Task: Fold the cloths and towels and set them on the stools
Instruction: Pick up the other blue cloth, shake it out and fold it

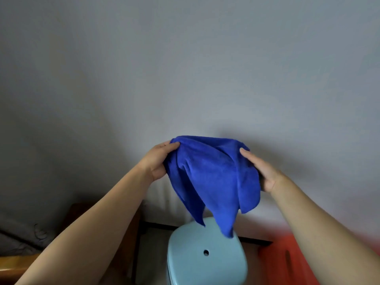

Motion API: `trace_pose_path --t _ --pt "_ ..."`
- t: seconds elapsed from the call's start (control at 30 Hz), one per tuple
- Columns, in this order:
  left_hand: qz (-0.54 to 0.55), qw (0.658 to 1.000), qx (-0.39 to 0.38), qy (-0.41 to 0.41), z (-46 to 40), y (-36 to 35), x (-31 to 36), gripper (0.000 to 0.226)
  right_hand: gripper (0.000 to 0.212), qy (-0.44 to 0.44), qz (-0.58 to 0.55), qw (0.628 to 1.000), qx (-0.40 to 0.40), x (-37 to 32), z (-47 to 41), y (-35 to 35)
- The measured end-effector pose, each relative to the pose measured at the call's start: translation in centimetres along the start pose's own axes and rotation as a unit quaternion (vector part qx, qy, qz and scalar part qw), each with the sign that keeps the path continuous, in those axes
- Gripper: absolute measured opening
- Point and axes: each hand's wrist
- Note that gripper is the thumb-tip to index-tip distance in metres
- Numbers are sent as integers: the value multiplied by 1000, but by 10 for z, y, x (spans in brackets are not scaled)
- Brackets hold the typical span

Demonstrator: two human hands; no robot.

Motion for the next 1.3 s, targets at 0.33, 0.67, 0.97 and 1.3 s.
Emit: trace_pose_path --t 0.33,0.67,0.97,1.3 --pt "158 986 -40 -46 3 3 20 24 48 140 -171 975 -6 -4 1 4" --pt "156 986 -16 -60 5 14 34 22 30 -14 9 996 85 33 -27 -2" --pt "-25 980 187 -70 8 77 37 21 5 -23 167 974 150 -18 -16 28" --pt "-192 945 265 -15 8 76 18 20 10 -99 221 940 240 -24 -15 42"
Point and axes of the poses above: each hand's wrist, its own z-axis away from the middle knuckle, its own y-axis out of the back of the hand, x = y × z, and after that the axes turned 12 degrees about z, right-handed
